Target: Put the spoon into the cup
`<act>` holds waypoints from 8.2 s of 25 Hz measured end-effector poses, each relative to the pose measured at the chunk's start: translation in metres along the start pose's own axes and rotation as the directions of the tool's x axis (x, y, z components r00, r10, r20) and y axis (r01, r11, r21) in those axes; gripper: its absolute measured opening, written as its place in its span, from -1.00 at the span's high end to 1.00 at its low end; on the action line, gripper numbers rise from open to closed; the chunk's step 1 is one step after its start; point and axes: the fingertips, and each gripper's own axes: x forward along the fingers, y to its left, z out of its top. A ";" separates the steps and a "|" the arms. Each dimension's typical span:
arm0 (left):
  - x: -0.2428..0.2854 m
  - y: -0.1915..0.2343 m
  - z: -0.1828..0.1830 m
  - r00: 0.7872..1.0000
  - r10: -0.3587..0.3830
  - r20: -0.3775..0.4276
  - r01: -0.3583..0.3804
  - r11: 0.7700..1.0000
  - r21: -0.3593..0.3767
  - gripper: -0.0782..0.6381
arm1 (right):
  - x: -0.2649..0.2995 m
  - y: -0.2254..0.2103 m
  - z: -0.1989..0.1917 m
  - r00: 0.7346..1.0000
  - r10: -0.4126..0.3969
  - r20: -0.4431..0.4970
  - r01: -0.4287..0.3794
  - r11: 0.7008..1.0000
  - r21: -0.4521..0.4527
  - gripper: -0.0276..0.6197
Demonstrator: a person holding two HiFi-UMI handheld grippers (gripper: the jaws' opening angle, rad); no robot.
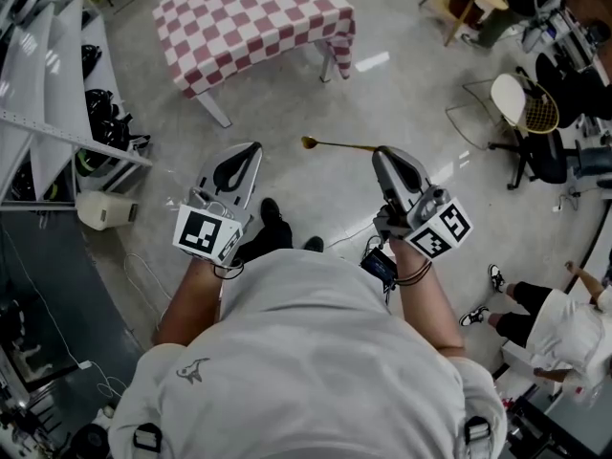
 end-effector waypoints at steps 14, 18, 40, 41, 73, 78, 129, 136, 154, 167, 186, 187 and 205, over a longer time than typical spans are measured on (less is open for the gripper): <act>0.051 0.104 -0.015 0.991 -0.130 -0.025 0.130 0.991 -0.013 0.74 | 0.112 -0.055 -0.001 0.996 -0.091 0.014 0.091 0.996 -0.021 0.81; 0.060 0.126 -0.006 0.983 -0.185 -0.012 0.185 0.983 -0.014 0.74 | 0.138 -0.060 0.005 0.992 -0.120 0.024 0.121 0.992 -0.033 0.81; 0.153 0.197 -0.001 0.995 -0.099 -0.002 0.099 0.994 -0.046 0.74 | 0.199 -0.167 0.023 0.994 -0.097 -0.041 0.096 0.994 -0.043 0.81; 0.161 0.197 -0.002 0.996 -0.095 -0.003 0.094 0.995 -0.040 0.74 | 0.201 -0.174 0.025 0.995 -0.094 -0.047 0.091 0.995 -0.047 0.81; 0.334 0.197 0.001 0.999 -0.044 -0.023 0.043 0.999 -0.033 0.74 | 0.204 -0.332 0.085 0.998 -0.035 -0.052 0.035 0.999 -0.006 0.81; 0.342 0.218 -0.001 0.998 -0.054 -0.024 0.053 0.998 -0.033 0.74 | 0.223 -0.339 0.085 0.998 -0.044 -0.052 0.044 0.999 -0.010 0.81; 0.555 0.450 -0.007 0.991 0.121 -0.058 -0.122 0.992 -0.018 0.74 | 0.476 -0.583 0.157 0.985 0.130 -0.116 -0.132 0.991 -0.008 0.81; 0.585 0.453 -0.035 0.984 0.137 -0.112 -0.144 0.988 -0.055 0.74 | 0.488 -0.629 0.149 0.977 0.152 -0.148 -0.148 0.988 0.036 0.81; 0.626 0.520 -0.072 0.974 0.117 -0.193 -0.137 0.986 -0.094 0.74 | 0.560 -0.680 0.103 0.971 0.128 -0.202 -0.107 0.988 0.113 0.81; 0.660 0.563 -0.120 0.964 0.054 -0.260 -0.096 0.984 -0.152 0.74 | 0.605 -0.718 0.041 0.959 0.074 -0.275 -0.037 0.990 0.138 0.81; 0.708 0.598 -0.208 0.952 -0.028 -0.306 -0.047 0.971 -0.235 0.74 | 0.640 -0.773 -0.063 0.922 0.054 -0.383 0.039 0.972 0.231 0.81; 0.710 0.599 -0.214 0.949 -0.031 -0.313 -0.043 0.973 -0.227 0.74 | 0.640 -0.776 -0.069 0.919 0.053 -0.391 0.045 0.971 0.235 0.81; 0.726 0.623 -0.279 0.925 -0.035 -0.377 -0.075 0.958 -0.275 0.74 | 0.651 -0.803 -0.136 0.885 0.041 -0.464 0.095 0.959 0.267 0.81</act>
